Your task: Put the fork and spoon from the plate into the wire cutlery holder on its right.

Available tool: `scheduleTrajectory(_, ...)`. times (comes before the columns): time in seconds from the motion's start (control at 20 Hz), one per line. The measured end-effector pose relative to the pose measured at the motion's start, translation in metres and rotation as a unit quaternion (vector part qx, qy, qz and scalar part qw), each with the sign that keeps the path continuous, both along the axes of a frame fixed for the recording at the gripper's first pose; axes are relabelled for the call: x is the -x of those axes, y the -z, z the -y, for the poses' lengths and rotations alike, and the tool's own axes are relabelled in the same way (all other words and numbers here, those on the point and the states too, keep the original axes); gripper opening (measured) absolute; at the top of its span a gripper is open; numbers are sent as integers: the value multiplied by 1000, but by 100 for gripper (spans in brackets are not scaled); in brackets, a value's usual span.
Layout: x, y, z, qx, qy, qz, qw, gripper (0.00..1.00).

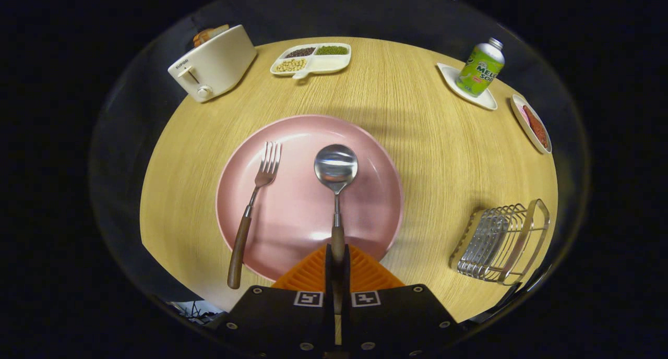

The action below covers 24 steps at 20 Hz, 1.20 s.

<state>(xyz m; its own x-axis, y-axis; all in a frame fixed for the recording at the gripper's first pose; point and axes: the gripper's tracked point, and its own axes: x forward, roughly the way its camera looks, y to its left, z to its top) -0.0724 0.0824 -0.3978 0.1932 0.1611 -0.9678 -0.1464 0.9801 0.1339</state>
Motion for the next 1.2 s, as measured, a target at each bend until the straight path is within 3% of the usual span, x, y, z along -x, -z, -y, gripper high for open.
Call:
scheduleTrajectory(0.7,-6,-111,93,0,89,104,991,5)
scheduleTrajectory(0.95,9,-124,139,20,124,105,986,5)
scheduleTrajectory(1.2,28,-114,179,57,135,66,987,5)
